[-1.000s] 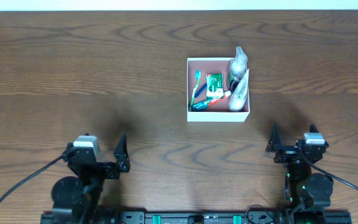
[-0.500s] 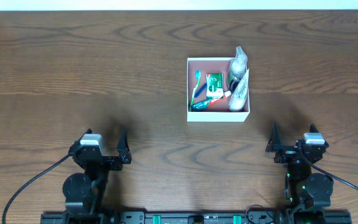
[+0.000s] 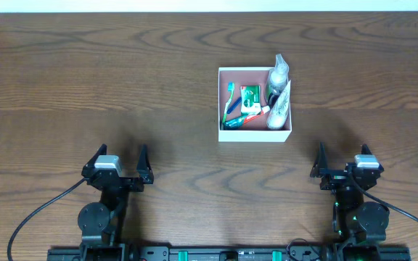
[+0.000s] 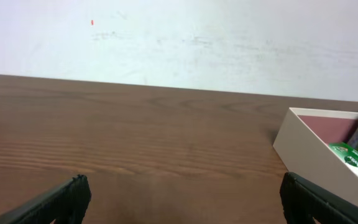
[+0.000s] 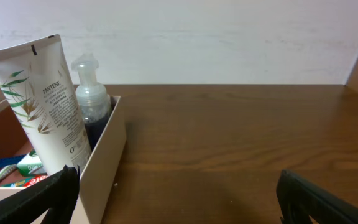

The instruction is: Pack container

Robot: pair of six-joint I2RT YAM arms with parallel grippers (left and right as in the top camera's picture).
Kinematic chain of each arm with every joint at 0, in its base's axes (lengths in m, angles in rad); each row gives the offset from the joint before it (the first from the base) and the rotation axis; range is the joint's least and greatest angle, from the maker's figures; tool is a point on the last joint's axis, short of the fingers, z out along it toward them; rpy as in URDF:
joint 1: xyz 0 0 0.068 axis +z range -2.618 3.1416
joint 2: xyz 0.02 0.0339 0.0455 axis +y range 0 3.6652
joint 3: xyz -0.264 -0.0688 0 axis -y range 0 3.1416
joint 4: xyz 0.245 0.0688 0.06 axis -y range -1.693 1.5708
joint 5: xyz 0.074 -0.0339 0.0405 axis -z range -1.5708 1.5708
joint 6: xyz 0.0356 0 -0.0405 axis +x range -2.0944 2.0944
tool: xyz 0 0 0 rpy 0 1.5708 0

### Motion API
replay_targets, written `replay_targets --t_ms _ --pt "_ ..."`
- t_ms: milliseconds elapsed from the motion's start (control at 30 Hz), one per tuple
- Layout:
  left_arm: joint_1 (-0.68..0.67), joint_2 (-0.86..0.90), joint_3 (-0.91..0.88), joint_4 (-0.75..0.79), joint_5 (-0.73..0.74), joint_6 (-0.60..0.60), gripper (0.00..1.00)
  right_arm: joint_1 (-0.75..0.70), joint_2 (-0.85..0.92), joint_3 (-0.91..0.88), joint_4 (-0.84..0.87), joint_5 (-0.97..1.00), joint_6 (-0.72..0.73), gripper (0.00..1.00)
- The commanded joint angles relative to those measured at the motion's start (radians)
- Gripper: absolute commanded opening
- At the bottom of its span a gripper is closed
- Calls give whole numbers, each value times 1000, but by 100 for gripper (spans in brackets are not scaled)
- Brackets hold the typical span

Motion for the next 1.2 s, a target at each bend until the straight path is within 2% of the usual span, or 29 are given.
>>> replay_targets --t_ms 0,100,1167 --pt "5 -8 -19 -9 9 11 98 3 -7 -4 -3 -4 -15 99" --pt "5 -8 -19 -67 -7 13 98 3 -7 -4 -3 -4 -15 99" --pt "5 -6 -19 -64 -9 14 98 3 -7 -4 -3 -4 -15 99"
